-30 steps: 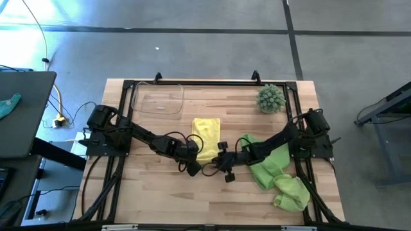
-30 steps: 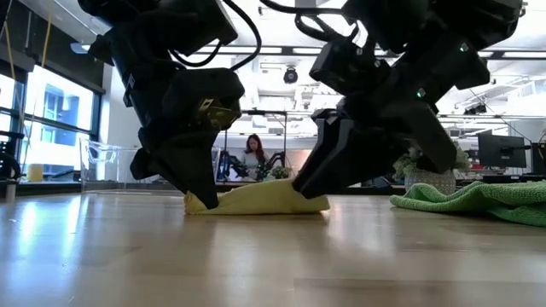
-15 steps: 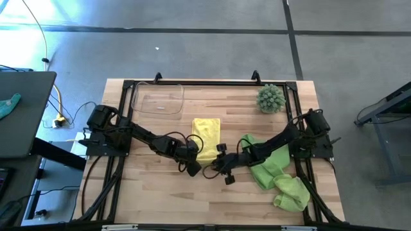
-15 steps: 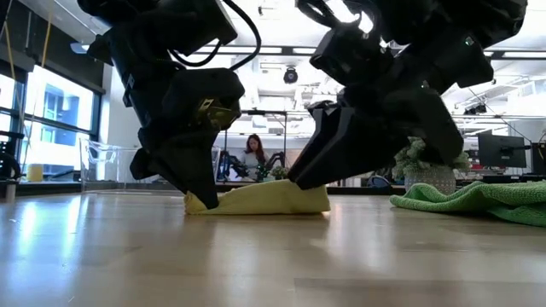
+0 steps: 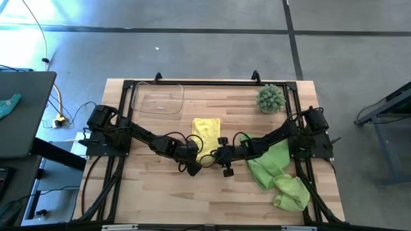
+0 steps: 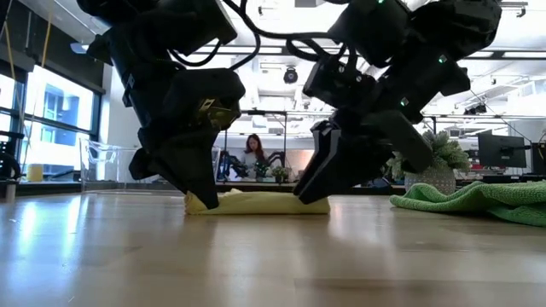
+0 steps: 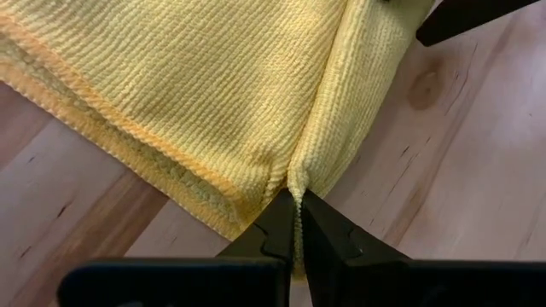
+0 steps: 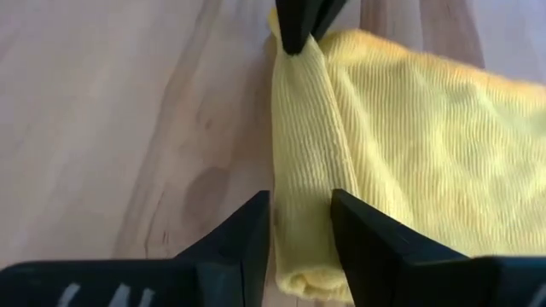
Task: Roll microfiber towels into tight, uniform cylinder then place into a basket
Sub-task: Roll the yellow microfiber cloth
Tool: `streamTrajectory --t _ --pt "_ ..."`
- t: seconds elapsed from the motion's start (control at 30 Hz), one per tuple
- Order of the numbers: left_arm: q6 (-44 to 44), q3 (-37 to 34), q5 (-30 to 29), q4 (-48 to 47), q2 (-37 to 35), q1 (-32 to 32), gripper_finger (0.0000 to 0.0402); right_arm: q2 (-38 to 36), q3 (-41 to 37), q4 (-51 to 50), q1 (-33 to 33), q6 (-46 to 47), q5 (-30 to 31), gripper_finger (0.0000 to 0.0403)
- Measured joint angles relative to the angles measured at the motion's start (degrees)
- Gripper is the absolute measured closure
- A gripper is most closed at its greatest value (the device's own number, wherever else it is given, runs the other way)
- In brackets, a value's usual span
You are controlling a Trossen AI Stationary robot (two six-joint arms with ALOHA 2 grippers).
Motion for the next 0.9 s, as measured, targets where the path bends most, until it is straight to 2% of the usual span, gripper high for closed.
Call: streamTrajectory --t 0.17,0.37,0.63,0.9 --pt "0.0 0.0 -0.3 0.4 0.1 0.0 0.0392 0.2 0.0 -1.1 -0.2 2.4 0.1 0.0247" --pt "0.0 0.0 -0.4 1.0 0.1 0.0 0.0369 1.1 0.2 -2.4 -0.3 5.4 0.2 0.0204" --pt "6.3 -0.2 0.0 0.9 -0.9 0.1 0.0337 2.1 0.4 -5.0 -0.9 12.6 -2.1 0.022" --pt "22.4 0.0 -0.5 -3.0 -5.1 0.0 0.0307 2.2 0.3 -5.2 -0.5 14.5 -2.1 0.0235"
